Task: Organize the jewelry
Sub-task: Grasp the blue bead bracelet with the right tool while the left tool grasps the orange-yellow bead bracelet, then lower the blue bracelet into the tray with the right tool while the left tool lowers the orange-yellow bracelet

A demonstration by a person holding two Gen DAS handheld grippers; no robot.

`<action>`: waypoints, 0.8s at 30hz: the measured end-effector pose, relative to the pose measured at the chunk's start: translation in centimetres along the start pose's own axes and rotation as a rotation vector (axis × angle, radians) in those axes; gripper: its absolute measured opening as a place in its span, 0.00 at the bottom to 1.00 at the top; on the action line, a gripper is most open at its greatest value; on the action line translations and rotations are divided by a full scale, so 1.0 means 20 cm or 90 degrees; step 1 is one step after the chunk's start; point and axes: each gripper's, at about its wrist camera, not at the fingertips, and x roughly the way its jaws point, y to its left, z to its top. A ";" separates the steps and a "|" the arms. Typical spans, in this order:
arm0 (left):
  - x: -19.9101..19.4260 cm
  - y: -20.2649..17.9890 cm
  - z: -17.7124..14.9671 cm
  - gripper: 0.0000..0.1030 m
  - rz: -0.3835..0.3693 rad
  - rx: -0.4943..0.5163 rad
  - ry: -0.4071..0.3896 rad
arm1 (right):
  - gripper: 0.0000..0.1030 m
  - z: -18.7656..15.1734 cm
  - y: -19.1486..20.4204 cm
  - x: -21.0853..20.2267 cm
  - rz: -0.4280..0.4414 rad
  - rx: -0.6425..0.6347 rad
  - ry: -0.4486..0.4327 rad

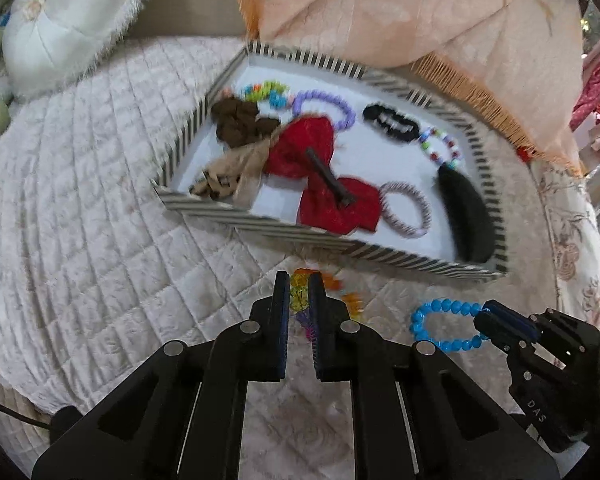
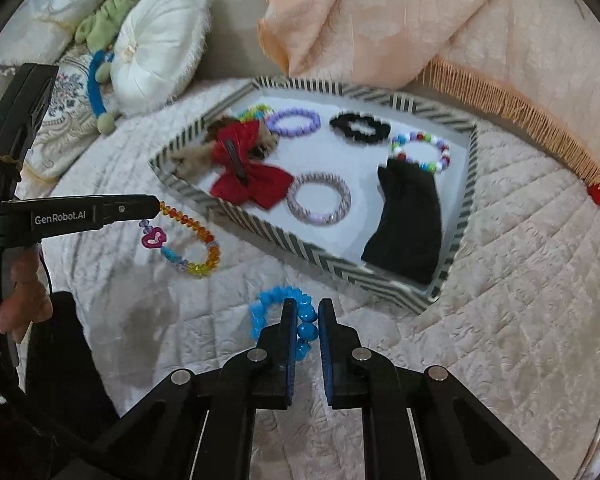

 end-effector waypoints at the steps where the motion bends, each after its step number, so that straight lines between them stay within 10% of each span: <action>1: -0.04 0.00 0.01 0.08 -0.002 0.002 -0.008 | 0.09 0.01 0.00 -0.03 0.002 0.001 -0.006; 24: -0.37 -0.01 0.07 0.08 0.032 0.039 -0.083 | 0.09 0.19 0.03 -0.34 -0.034 -0.035 -0.065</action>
